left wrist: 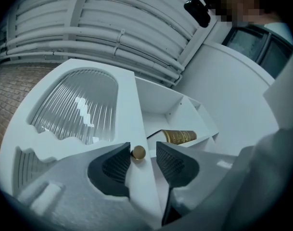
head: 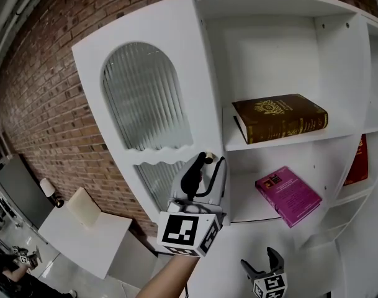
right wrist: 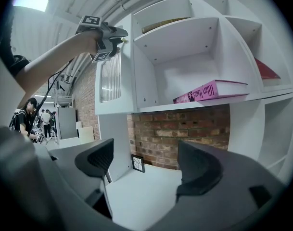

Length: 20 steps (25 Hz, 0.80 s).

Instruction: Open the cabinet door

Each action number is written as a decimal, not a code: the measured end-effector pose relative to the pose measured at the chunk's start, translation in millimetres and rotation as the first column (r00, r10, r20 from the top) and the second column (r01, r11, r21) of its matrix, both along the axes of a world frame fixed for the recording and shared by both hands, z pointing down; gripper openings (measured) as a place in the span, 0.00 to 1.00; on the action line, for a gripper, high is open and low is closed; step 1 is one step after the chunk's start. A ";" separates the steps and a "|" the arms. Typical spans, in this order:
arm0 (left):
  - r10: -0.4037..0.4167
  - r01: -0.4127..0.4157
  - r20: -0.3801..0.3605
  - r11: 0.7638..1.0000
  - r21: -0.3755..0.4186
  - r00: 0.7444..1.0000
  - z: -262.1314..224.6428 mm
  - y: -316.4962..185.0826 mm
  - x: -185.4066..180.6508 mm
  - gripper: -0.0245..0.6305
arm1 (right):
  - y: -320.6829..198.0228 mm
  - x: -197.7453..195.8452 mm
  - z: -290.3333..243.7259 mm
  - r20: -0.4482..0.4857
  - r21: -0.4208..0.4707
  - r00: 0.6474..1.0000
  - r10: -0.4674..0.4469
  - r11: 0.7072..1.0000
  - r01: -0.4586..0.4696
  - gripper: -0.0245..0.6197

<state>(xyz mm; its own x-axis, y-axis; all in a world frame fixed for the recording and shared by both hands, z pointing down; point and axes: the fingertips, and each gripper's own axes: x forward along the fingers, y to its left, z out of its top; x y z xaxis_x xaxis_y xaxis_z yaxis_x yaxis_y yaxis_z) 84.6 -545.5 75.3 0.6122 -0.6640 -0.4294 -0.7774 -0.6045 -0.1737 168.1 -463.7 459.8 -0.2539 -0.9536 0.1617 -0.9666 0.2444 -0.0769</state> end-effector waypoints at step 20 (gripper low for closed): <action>-0.050 0.050 -0.030 0.999 0.004 0.998 3.0 9.7 -13.3 0.17 | 2.6 6.4 -9.3 0.020 0.027 0.999 -0.032 0.999 0.032 0.66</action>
